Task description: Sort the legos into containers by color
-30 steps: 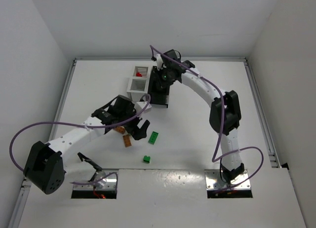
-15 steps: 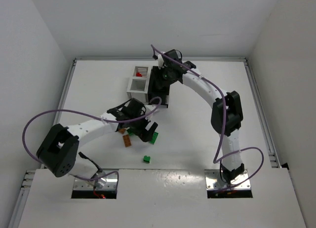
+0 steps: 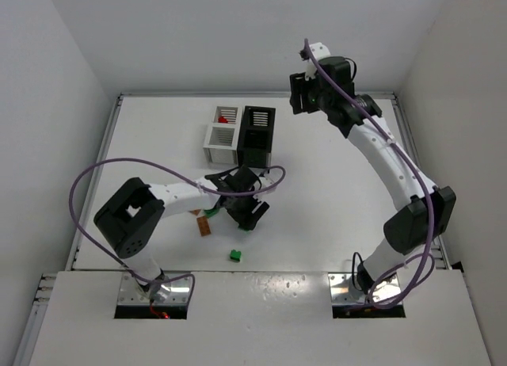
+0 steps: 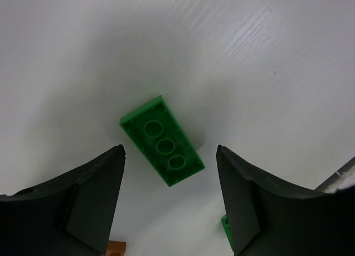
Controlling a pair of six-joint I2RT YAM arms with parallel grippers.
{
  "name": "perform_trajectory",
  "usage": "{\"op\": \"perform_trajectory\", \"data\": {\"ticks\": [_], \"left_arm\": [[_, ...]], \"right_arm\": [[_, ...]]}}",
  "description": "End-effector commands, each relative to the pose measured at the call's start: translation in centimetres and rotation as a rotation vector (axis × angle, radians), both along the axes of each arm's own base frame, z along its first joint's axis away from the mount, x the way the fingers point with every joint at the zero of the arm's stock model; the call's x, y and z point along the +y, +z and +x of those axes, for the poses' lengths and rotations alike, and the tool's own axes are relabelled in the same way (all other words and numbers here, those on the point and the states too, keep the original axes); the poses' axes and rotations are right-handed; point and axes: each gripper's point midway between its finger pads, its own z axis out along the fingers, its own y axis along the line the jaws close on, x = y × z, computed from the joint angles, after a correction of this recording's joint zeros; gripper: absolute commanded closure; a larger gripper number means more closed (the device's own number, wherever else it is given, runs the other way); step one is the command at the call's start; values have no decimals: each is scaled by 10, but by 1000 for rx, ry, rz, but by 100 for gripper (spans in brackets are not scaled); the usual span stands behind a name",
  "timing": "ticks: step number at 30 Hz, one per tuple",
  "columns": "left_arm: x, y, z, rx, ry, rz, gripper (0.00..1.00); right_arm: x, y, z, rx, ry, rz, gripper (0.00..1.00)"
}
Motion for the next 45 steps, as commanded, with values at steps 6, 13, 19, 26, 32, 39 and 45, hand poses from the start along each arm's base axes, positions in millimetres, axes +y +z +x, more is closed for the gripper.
{"op": "perform_trajectory", "data": {"ticks": [6, 13, 19, 26, 32, 39, 45], "left_arm": [[-6, -20, 1, -19, 37, 89, 37], [-9, -4, 17, -68, 41, 77, 74], [0, 128, 78, -327, 109, -277, 83], [8, 232, 135, -478, 198, -509, 83], [-11, 236, 175, -471, 244, -580, 83], [-25, 221, 205, -446, 245, -586, 81], [-25, 207, 227, -442, 265, -575, 80]], "right_arm": [[-28, -21, -3, 33, -45, -27, 41], [-24, -38, -13, 86, 3, -13, 41], [-30, -98, -53, 193, 69, -25, 44], [-27, -132, -75, 263, 114, 6, 44], [-14, -140, -80, 296, 182, 46, 45], [4, -147, -114, 346, 378, 83, 45], [6, -159, -128, 389, 421, 88, 45]]}}
